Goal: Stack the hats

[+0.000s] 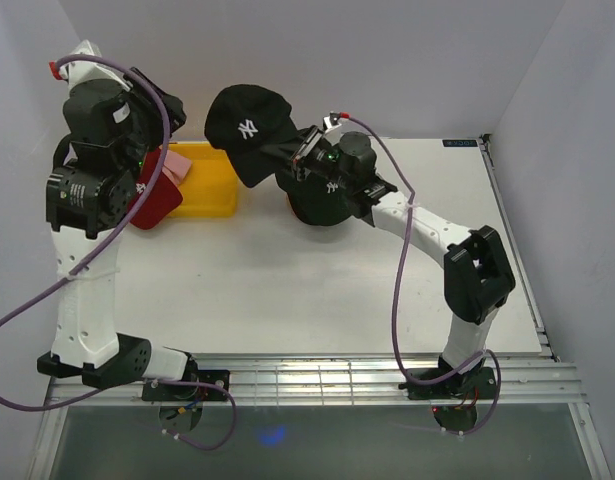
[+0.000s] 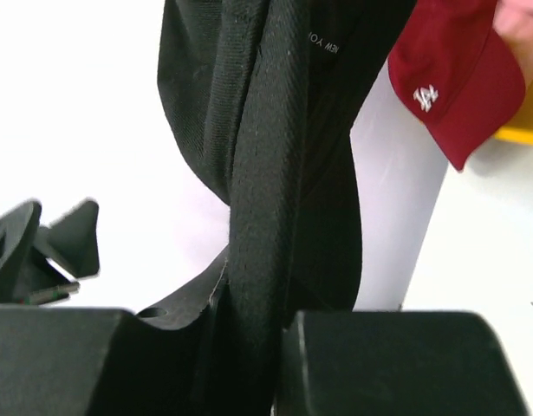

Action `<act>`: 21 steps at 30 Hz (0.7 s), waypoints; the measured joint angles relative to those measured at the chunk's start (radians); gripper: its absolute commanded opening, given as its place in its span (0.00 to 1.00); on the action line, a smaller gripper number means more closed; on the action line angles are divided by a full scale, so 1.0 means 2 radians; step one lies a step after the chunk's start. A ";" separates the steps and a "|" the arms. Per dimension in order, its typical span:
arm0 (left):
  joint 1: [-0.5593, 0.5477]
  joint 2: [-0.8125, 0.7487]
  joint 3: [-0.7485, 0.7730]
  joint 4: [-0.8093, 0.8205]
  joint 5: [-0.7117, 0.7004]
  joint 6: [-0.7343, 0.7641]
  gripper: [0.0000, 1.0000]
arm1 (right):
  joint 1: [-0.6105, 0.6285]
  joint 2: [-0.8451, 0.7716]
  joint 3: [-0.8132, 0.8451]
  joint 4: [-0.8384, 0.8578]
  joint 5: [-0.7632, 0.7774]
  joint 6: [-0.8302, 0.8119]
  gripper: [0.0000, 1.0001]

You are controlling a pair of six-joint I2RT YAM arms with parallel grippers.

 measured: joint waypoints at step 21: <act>0.000 -0.036 -0.014 0.007 0.012 0.004 0.67 | -0.144 -0.071 -0.189 0.167 -0.086 0.171 0.08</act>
